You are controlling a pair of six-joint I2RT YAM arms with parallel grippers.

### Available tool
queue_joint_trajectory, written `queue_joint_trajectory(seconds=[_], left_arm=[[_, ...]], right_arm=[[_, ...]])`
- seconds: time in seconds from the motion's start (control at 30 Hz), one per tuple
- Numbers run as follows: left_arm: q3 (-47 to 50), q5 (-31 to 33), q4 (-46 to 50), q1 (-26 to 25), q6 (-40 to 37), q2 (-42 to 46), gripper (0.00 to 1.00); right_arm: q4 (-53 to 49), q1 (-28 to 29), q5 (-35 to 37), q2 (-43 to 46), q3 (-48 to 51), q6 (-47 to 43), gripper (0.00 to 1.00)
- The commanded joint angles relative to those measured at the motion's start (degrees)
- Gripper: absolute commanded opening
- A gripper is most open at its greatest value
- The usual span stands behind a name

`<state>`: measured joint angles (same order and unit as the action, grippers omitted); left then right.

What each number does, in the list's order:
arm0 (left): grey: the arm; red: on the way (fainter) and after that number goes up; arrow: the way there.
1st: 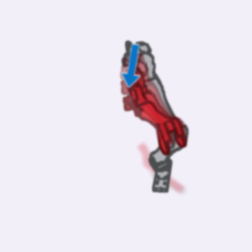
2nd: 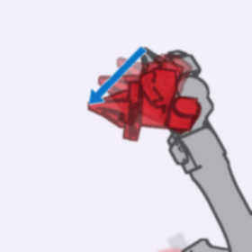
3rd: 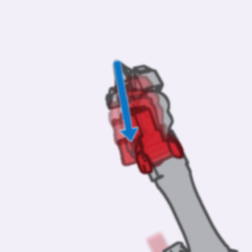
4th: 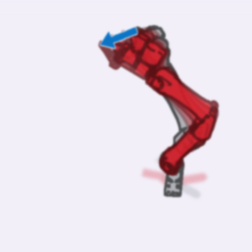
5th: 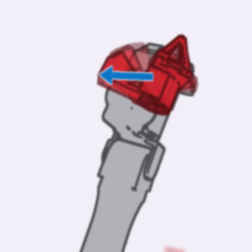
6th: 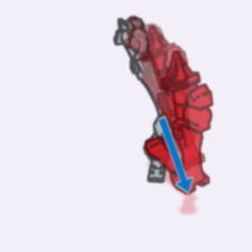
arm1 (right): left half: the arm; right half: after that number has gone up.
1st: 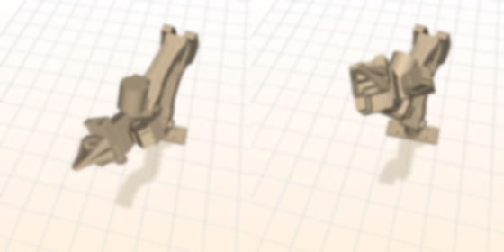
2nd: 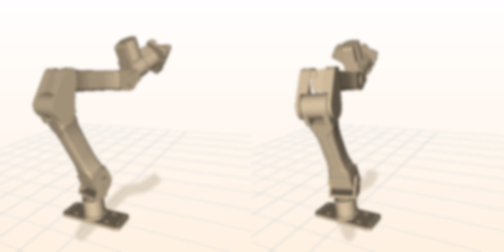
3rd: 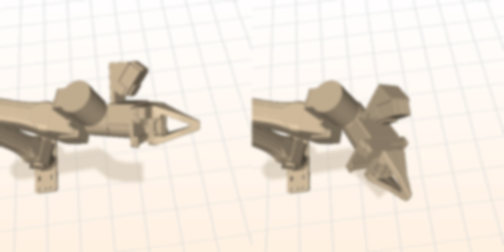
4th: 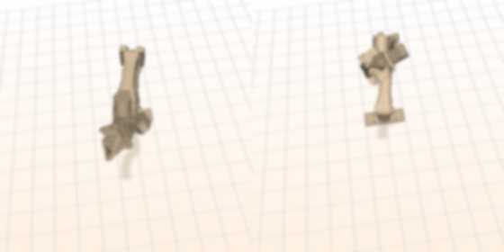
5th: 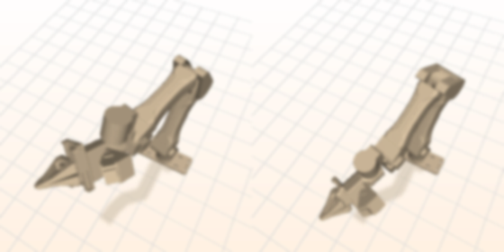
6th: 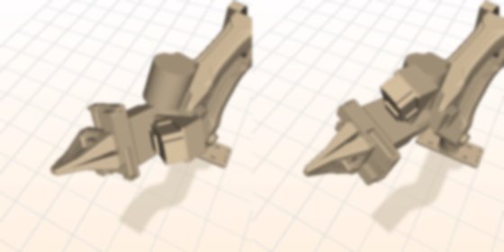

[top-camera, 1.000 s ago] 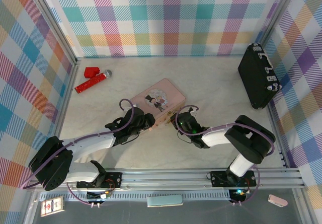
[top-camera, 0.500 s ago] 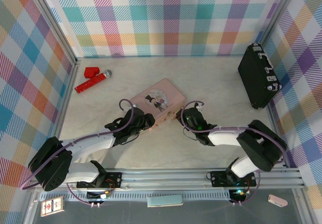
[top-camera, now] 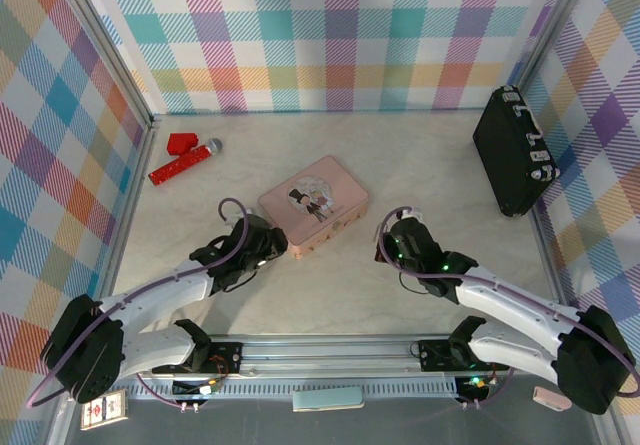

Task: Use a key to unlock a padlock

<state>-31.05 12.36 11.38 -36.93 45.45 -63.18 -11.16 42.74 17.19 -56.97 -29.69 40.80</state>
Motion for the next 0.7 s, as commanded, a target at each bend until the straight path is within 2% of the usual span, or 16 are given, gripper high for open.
queue_joint_trajectory(seconds=[0.0, 0.23, 0.5, 0.67], left_arm=[[0.8, 2.2, 4.0, 0.7, -4.3, 4.6, 0.67], [4.4, 10.3, 9.7, 1.7, -8.9, 18.0, 0.74], [9.2, 14.7, 15.4, 2.9, -12.6, 37.7, 0.78], [9.6, 16.2, 19.2, 2.9, -14.3, 43.9, 0.81]], right_arm=[[-14.3, -0.2, -2.8, 0.8, -3.8, -9.0, 0.0], [-27.4, -0.2, -4.5, -5.3, -9.5, -10.8, 0.0], [-27.0, -0.2, -6.1, -11.6, -9.9, -9.9, 0.0], [-28.2, -0.2, -7.7, -17.5, -11.8, -9.7, 0.0]])
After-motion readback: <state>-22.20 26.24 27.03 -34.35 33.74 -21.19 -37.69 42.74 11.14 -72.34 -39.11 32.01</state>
